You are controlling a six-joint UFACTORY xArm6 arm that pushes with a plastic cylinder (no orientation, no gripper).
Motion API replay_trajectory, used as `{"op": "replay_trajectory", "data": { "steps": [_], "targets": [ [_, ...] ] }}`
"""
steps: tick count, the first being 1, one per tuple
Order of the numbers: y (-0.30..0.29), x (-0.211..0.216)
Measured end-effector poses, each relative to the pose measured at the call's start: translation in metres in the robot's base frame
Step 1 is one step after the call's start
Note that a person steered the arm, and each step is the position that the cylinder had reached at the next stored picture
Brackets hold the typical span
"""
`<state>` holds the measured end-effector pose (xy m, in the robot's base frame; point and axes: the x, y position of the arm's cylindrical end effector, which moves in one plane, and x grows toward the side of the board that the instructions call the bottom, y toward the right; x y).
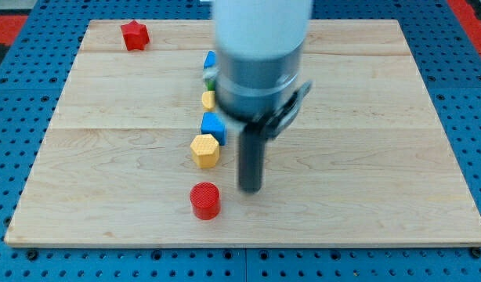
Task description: Push the red circle into red star
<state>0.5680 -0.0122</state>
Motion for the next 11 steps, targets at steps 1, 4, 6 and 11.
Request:
{"op": "replay_trajectory", "data": {
  "steps": [1,4,6,11],
  "targets": [
    [-0.021,0.04],
    [-0.058,-0.039],
    [-0.036,-0.044],
    [-0.016,-0.077]
  ]
}}
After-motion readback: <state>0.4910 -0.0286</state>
